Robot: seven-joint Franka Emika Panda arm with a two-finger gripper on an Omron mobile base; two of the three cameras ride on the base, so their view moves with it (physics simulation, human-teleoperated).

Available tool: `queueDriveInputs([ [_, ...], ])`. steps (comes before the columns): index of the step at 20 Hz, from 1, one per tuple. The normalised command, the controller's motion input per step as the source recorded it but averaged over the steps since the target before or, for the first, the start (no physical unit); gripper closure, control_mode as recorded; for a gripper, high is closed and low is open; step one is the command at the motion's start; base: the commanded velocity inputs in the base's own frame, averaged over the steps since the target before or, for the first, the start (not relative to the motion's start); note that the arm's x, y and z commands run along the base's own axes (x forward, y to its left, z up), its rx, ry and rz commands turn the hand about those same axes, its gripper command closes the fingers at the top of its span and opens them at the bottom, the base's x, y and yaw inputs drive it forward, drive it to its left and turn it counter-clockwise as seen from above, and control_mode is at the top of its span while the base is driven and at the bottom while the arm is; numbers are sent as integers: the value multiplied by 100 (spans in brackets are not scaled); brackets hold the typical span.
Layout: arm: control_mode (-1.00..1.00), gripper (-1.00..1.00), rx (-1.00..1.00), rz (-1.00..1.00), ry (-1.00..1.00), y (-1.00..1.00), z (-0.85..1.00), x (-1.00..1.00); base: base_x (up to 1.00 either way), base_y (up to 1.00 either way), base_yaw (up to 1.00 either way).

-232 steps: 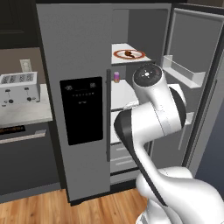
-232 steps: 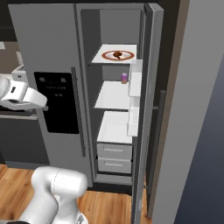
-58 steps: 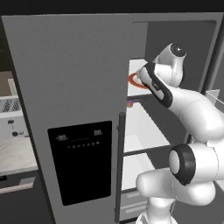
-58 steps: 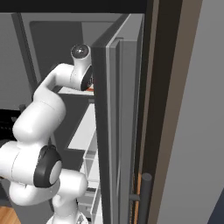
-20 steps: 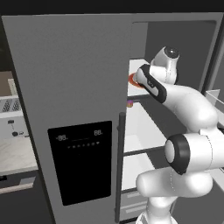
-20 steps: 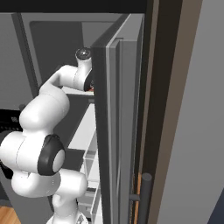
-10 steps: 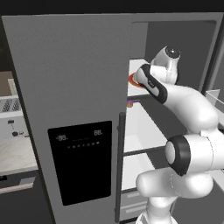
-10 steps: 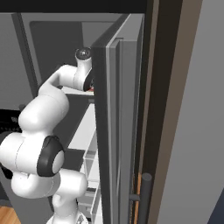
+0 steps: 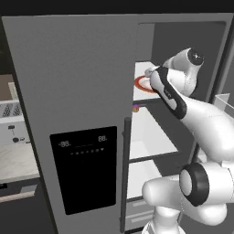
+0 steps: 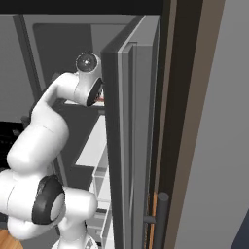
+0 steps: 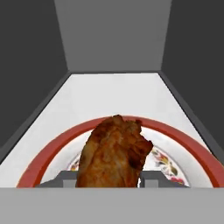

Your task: Retrieve the chicken drumstick from the fridge and place it on the saucepan with marinade on the stove.

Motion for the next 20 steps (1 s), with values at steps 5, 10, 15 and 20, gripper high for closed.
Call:
queueDriveInputs([
  [5, -100, 100, 10, -3, -2, 0, 73, -86, 0, 0, 0],
  [10, -100, 100, 9, 0, 0, 0, 64, -100, 0, 0, 0],
  [15, -100, 100, 1, 0, -1, 0, 6, -100, 0, 0, 0],
  [20, -100, 100, 0, 0, -8, 0, -44, -100, 0, 0, 0],
])
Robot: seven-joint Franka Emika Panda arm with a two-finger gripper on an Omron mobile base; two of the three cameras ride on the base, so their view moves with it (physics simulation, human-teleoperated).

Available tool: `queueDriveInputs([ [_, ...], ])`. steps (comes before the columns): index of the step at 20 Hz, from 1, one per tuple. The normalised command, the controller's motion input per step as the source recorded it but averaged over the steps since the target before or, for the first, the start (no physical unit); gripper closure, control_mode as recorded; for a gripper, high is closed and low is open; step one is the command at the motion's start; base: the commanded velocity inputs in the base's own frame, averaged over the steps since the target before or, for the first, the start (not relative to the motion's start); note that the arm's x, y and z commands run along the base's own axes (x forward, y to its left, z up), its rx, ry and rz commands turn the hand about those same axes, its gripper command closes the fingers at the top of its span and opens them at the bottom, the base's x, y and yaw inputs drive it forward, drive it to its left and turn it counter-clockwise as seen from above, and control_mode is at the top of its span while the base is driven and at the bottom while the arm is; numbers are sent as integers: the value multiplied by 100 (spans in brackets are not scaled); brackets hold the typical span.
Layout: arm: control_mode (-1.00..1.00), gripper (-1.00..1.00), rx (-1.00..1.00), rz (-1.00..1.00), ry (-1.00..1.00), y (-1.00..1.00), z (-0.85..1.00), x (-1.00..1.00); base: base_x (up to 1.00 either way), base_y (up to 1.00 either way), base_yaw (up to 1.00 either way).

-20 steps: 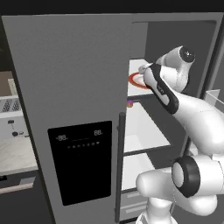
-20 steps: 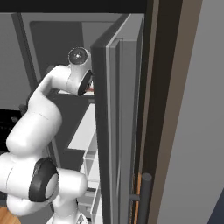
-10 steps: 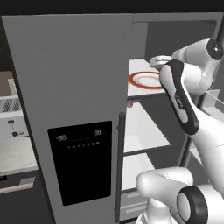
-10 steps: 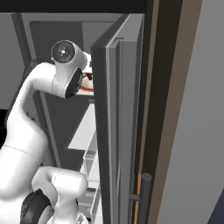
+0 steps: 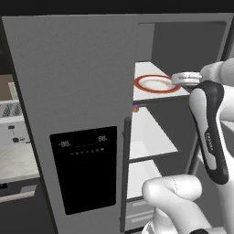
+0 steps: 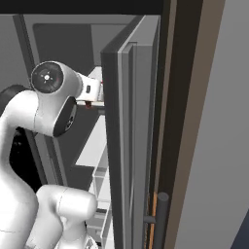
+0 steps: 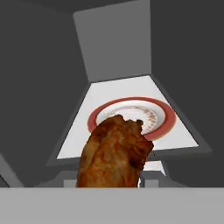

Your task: Retrieve the chicken drumstick from the fridge and place it on the saucepan with marinade on the stove.

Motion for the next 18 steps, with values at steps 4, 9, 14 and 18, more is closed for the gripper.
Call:
queueDriveInputs([
  [4, -100, 100, 0, 0, -1, 0, -61, -100, 0, 0, 0],
  [9, -100, 100, 0, 0, 2, 8, -42, -100, 0, 0, 0],
  [14, -100, 100, 0, 0, 31, 31, -1, -100, 0, 0, 0],
  [18, -100, 100, 0, 0, 43, 53, 0, -90, 0, 0, 0],
])
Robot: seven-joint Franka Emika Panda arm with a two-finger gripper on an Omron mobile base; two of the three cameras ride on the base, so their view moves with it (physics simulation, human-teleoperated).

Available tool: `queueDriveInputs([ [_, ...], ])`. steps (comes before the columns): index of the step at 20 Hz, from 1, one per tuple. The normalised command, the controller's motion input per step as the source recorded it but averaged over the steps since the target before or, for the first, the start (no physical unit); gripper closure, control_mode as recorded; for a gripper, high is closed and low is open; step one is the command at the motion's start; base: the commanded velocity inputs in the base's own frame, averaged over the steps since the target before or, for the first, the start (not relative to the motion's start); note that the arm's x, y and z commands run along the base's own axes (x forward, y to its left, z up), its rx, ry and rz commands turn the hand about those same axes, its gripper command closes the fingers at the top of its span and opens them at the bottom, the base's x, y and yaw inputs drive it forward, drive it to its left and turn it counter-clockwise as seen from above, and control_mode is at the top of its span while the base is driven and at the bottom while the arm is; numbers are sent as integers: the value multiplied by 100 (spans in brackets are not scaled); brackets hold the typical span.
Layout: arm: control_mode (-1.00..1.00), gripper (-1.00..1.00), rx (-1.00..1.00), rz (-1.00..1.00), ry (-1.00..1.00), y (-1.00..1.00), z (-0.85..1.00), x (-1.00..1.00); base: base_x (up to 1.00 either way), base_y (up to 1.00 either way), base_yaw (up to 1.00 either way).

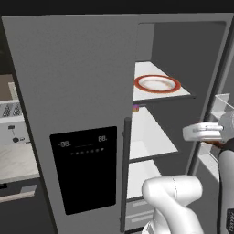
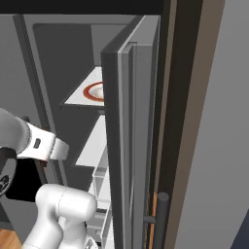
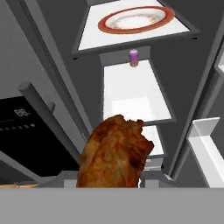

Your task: Retrieve the chicken drumstick from the fridge and place it on the saucepan with marinade on the stove.

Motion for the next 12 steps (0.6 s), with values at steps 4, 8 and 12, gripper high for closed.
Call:
queueDriveInputs([
  [4, -100, 100, -7, 0, 40, 57, -2, -42, 0, 0, 0],
  [8, -100, 100, -2, 0, 4, 7, -1, 0, 0, 0, 0],
  [12, -100, 100, 0, 0, 0, 0, 0, 0, 0, 0, 0],
])
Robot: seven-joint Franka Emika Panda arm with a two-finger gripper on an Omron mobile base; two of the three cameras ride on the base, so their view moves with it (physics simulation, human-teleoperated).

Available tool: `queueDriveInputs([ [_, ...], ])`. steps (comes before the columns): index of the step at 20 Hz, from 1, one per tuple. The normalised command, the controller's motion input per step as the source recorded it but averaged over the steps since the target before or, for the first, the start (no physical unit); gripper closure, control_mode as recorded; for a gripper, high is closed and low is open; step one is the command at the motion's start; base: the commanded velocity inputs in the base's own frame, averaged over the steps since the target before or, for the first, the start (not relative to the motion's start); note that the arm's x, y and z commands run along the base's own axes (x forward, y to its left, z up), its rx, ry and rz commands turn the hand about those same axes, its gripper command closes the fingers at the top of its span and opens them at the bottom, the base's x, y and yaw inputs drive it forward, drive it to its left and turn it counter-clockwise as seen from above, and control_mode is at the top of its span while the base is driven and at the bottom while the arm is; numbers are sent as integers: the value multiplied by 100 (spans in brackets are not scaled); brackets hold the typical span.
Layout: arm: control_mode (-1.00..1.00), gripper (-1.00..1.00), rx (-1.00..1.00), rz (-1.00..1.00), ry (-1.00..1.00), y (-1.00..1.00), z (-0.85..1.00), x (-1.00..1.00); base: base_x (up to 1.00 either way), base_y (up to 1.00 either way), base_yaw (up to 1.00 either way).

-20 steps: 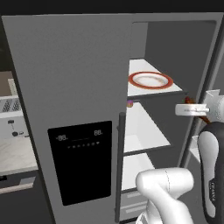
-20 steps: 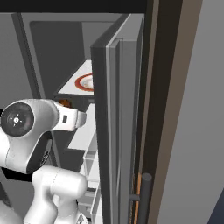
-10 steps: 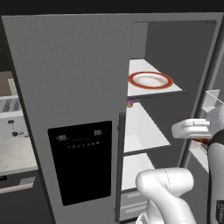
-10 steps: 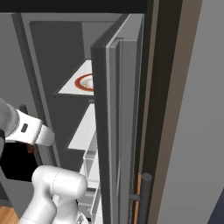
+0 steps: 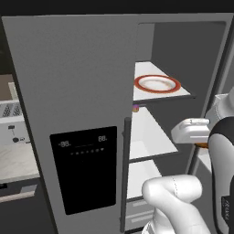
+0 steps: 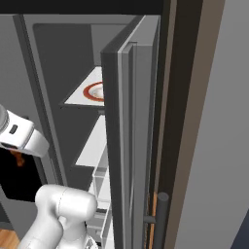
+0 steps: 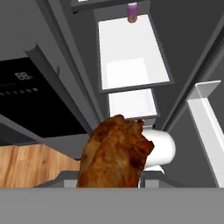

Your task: Retrieve the chicken drumstick from the fridge and place it on the saucepan with marinade on the stove.

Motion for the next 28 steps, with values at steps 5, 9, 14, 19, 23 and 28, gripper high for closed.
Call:
queueDriveInputs([
  [5, -100, 100, 0, 0, 0, 0, 0, 0, 0, 0, 0],
  [9, -100, 100, -1, 2, -3, 14, 0, -17, 0, 0, 0],
  [14, 100, 100, -3, 8, -1, 24, 0, -20, -41, 36, 22],
  [19, 100, 100, 0, 0, 0, 0, 0, 0, -33, 48, 39],
  [23, 100, 100, 0, 0, 0, 0, 0, 0, 0, 11, 8],
  [28, 100, 100, 0, 0, 0, 0, 0, 0, 0, 19, 14],
])
